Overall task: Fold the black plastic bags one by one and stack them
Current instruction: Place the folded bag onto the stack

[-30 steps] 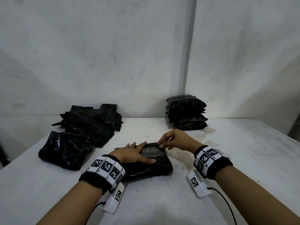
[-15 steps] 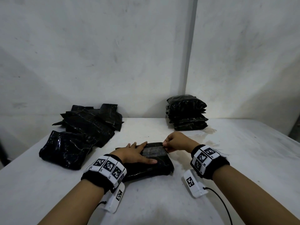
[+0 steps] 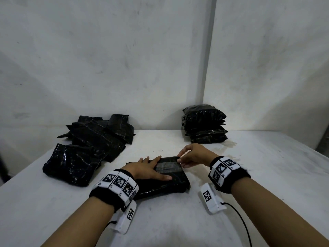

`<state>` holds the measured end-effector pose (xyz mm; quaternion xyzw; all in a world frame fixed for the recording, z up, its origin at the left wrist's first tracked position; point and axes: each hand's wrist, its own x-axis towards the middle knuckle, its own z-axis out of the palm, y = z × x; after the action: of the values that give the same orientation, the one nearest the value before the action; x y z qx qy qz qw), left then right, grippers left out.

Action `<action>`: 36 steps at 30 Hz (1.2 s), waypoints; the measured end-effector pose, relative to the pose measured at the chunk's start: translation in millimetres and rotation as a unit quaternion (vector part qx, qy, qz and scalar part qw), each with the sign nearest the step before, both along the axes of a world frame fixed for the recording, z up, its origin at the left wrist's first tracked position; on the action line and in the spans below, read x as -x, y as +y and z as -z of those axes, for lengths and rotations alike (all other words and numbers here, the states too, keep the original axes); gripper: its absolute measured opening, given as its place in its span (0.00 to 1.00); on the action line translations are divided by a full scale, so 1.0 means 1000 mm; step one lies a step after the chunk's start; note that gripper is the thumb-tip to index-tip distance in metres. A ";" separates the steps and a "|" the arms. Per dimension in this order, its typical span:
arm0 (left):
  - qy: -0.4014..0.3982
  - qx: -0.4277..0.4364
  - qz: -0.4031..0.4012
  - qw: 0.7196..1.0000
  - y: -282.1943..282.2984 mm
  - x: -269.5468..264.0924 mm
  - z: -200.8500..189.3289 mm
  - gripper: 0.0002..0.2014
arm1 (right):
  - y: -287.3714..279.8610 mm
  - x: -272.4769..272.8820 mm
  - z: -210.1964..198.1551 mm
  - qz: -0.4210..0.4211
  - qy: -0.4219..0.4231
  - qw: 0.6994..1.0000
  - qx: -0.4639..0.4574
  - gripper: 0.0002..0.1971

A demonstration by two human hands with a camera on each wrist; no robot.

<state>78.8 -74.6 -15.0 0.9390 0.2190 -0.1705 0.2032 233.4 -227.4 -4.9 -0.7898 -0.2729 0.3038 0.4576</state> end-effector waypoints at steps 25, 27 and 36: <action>-0.222 0.150 -0.195 0.943 0.026 0.012 0.007 0.33 | 0.004 0.017 -0.002 0.028 0.170 0.975 0.139 0.15; -0.155 0.053 -0.261 0.951 0.037 0.015 0.014 0.32 | 0.005 0.020 -0.001 0.023 0.175 0.975 0.133 0.14; -0.281 0.345 -0.329 0.833 0.043 -0.005 0.019 0.21 | 0.030 0.019 0.012 0.066 0.136 0.988 -0.021 0.17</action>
<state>83.7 -31.7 -33.9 0.6882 0.3754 0.1126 0.6106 214.2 -196.9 -17.2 -0.7477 -0.1612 0.3720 0.5259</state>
